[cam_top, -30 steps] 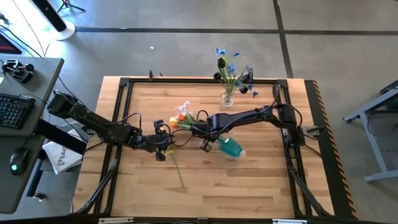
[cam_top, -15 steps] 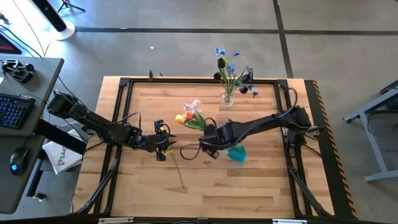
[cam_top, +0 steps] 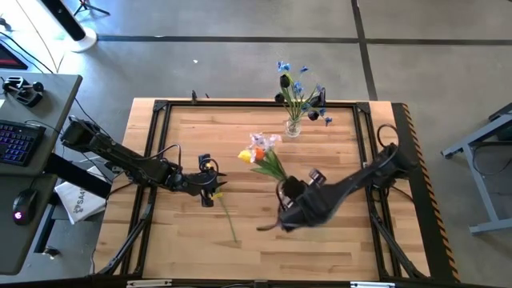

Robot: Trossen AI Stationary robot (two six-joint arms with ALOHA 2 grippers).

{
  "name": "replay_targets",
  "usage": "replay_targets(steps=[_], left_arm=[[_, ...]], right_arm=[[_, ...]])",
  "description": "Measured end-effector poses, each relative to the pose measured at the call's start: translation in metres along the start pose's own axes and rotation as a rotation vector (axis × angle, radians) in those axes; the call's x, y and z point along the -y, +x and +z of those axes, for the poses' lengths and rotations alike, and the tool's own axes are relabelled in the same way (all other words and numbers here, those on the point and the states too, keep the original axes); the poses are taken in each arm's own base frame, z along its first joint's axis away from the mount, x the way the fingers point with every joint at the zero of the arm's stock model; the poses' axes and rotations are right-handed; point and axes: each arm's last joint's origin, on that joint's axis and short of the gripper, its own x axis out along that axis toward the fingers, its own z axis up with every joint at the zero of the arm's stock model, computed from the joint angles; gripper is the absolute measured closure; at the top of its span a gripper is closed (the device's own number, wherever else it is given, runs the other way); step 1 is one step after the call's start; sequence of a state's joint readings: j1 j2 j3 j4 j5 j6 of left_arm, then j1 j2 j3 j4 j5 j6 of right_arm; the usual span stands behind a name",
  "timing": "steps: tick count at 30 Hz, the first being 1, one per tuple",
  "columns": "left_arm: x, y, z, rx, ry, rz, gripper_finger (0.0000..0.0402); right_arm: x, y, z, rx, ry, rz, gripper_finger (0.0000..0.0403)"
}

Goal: Sort flowers into vase by color
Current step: Put the yellow tulip into the blue flower vase

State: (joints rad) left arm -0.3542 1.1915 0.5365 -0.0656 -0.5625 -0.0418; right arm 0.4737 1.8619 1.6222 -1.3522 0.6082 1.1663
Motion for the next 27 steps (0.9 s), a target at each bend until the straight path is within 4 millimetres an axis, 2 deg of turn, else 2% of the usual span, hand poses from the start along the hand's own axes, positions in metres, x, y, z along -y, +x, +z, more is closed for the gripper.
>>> replay_targets(steps=[7, 13, 18, 22, 27], left_arm=[[0.0, 0.0, 0.001, 0.011, -0.006, 0.0, 0.0308], [0.0, 0.0, 0.001, 0.012, -0.007, 0.0, 0.0308], [0.0, 0.0, 0.002, 0.016, -0.01, 0.0, 0.0308], [0.0, 0.0, 0.002, 0.021, -0.013, 0.0, 0.0308], [0.0, 0.0, 0.003, 0.029, -0.018, -0.001, 0.0308]], right_arm=[[-0.008, -0.032, -0.039, 0.156, 0.031, 0.005, 0.0403], [-0.007, -0.06, -0.074, 0.362, 0.074, 0.025, 0.0403], [-0.006, -0.077, -0.095, 0.502, 0.05, 0.073, 0.0403], [-0.004, -0.085, -0.108, 0.583, 0.034, 0.103, 0.0403], [-0.001, -0.077, -0.132, 0.679, 0.035, 0.13, 0.0403]])
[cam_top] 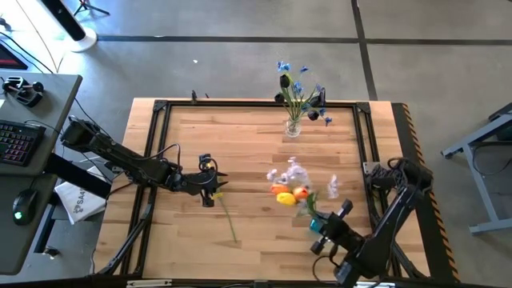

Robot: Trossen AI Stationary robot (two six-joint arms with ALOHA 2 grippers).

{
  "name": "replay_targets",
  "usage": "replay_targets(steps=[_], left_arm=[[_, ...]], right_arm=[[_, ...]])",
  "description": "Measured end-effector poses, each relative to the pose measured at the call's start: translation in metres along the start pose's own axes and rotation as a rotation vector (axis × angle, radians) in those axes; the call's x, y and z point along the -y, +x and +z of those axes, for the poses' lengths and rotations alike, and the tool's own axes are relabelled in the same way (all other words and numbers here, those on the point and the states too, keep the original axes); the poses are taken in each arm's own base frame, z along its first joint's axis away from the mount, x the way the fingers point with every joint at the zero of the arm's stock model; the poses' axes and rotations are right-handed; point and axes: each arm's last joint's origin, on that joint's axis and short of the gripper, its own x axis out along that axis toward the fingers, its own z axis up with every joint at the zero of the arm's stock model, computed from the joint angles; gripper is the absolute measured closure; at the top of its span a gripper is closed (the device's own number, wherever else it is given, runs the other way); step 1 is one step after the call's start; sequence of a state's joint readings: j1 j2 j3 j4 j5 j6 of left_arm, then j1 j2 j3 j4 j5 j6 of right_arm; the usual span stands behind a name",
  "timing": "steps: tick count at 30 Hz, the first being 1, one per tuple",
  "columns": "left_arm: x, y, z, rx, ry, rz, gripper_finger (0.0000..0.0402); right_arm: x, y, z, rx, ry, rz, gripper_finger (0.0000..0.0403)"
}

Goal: Sort flowers into vase by color
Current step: Put the yellow tulip into the blue flower vase

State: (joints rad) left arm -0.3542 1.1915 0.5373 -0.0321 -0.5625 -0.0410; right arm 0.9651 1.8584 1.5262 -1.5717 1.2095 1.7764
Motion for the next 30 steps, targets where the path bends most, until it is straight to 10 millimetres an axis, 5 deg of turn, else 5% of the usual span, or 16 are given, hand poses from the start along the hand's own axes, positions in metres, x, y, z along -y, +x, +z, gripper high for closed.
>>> replay_targets(steps=[21, 30], left_arm=[[0.0, 0.0, 0.001, 0.008, -0.012, -0.001, 0.0308], [0.0, 0.0, 0.001, 0.013, -0.016, -0.002, 0.0308]], right_arm=[[0.031, -0.011, -0.076, 0.204, 0.12, 0.137, 0.0399], [0.036, -0.008, -0.086, 0.179, 0.142, 0.122, 0.0318]])
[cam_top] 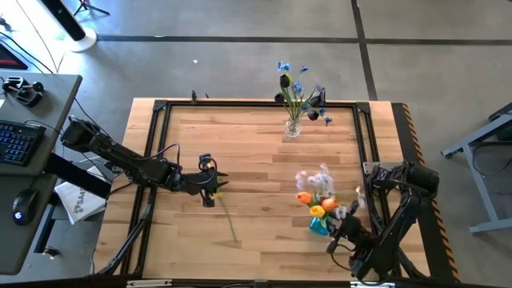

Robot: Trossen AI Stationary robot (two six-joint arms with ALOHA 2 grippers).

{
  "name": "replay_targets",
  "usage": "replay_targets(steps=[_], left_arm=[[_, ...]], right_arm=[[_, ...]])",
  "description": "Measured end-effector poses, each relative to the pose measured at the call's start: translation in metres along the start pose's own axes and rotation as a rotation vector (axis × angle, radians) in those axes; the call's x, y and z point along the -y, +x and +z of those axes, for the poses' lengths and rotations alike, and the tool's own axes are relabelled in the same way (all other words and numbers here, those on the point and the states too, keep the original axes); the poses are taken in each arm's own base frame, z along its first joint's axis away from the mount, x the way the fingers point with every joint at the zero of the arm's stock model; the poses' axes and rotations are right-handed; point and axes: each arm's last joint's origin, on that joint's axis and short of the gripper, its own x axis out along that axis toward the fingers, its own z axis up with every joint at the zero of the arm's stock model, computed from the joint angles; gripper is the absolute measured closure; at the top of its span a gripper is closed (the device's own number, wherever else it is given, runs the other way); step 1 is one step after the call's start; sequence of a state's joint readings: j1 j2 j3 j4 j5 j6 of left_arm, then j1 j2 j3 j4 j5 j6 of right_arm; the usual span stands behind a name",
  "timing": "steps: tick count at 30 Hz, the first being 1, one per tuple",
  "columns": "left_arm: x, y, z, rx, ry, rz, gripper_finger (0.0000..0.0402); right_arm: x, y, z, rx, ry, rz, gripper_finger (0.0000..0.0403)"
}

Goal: Sort flowers into vase by color
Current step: Put the yellow tulip into the blue flower vase

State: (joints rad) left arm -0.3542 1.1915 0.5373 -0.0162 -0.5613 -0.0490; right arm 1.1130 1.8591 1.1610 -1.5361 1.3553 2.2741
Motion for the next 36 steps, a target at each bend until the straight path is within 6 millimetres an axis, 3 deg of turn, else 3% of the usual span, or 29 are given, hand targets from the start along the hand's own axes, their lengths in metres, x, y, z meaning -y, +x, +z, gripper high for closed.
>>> replay_targets(steps=[8, 14, 20, 25, 29, 36], left_arm=[[0.0, 0.0, 0.0, 0.003, -0.001, -0.002, 0.0308], [0.003, -0.001, 0.006, 0.039, -0.018, -0.049, 0.0308], [0.008, -0.007, 0.016, 0.075, -0.004, -0.068, 0.0308], [0.011, -0.01, 0.02, 0.09, 0.025, -0.074, 0.0308], [0.011, -0.01, 0.02, 0.089, 0.025, -0.074, 0.0308], [0.012, -0.01, 0.02, 0.089, 0.044, -0.122, 0.0308]], right_arm=[[-0.004, -0.014, 0.006, -0.142, -0.023, -0.07, 0.0192], [-0.012, -0.029, 0.029, -0.318, -0.045, -0.092, 0.0145], [-0.022, -0.038, 0.053, -0.578, -0.045, -0.132, 0.014], [-0.031, -0.047, 0.053, -0.839, 0.033, -0.163, 0.0144], [-0.036, -0.038, 0.035, -0.868, 0.07, -0.132, 0.0166], [-0.029, -0.004, 0.003, -0.892, 0.021, -0.158, 0.0228]])
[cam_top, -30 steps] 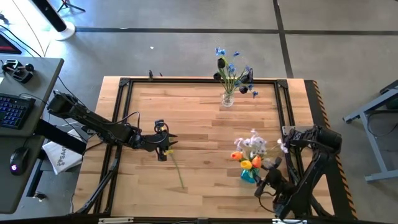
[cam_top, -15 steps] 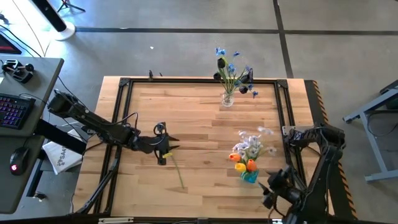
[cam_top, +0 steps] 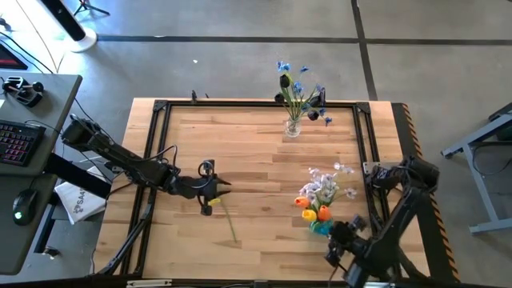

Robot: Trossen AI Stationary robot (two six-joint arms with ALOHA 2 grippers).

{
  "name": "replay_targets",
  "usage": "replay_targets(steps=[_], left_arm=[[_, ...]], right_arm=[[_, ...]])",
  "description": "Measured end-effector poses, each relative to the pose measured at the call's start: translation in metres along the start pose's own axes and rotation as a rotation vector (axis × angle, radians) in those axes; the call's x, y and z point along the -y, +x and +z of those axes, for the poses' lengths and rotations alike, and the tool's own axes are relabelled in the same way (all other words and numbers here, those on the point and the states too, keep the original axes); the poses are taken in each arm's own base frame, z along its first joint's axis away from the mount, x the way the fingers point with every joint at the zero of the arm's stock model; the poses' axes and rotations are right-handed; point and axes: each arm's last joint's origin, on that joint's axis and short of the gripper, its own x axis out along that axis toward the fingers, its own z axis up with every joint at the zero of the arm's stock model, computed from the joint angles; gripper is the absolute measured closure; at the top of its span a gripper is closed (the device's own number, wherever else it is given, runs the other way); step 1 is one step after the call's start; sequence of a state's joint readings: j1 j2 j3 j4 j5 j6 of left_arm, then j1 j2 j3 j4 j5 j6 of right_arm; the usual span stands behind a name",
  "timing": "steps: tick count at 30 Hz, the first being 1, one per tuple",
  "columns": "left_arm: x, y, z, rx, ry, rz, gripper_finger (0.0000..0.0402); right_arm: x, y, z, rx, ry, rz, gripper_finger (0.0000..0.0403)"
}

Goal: Sort flowers into vase by color
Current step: Put the yellow tulip into the blue flower vase

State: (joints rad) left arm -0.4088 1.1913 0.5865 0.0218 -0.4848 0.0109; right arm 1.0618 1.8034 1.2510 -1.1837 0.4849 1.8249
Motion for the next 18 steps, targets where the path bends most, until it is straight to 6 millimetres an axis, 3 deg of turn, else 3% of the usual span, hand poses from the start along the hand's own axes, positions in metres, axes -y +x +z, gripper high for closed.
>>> replay_targets(steps=[6, 18], left_arm=[[0.0, 0.0, 0.0, 0.003, -0.001, -0.005, 0.0308], [0.0, 0.0, 0.0, 0.004, -0.008, -0.007, 0.0308]], right_arm=[[0.004, 0.028, 0.009, -0.056, -0.016, -0.048, 0.0292], [0.013, 0.056, 0.026, 0.052, -0.054, -0.107, 0.0374]])
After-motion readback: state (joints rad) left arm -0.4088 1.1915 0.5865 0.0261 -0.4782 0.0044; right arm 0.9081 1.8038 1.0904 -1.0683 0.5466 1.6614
